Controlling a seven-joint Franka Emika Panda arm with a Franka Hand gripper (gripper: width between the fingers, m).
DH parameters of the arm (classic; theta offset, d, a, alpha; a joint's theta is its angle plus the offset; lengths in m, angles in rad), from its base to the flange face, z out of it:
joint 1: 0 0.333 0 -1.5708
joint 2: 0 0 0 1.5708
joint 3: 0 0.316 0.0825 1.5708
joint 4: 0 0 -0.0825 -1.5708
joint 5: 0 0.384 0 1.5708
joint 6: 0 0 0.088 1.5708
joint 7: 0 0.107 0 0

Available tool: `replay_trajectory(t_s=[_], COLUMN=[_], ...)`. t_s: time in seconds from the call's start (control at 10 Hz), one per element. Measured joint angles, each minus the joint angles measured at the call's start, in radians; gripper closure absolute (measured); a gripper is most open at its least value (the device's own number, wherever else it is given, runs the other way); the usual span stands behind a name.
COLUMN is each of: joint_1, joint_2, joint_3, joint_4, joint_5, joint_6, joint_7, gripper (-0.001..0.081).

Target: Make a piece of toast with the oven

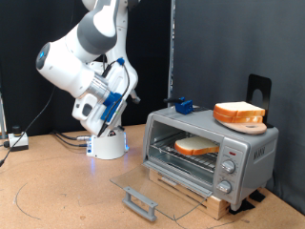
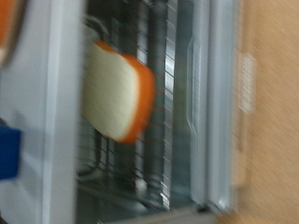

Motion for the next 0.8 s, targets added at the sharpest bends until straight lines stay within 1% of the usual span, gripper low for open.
replay_trajectory(t_s=[0.1, 0.2, 0.3, 0.5, 0.6, 0.8], joint_1=[-0.008, -0.011, -0.011, -0.016, -0.026, -0.05], joint_2=[0.033, 0.06, 0.06, 0.072, 0.091, 0.145], joint_3=[-0.001, 0.002, 0.002, -0.009, -0.02, -0.045], joint_4=[0.014, 0.028, 0.027, 0.036, 0.048, 0.072], joint_5=[-0.043, -0.06, -0.058, -0.105, -0.145, -0.215], joint_6=[0.044, 0.07, 0.064, 0.005, -0.028, -0.029], joint_7=[0.001, 0.001, 0.001, -0.018, -0.026, -0.037], gripper=[0.0002, 0.0002, 0.0002, 0.0002, 0.0002, 0.0002])
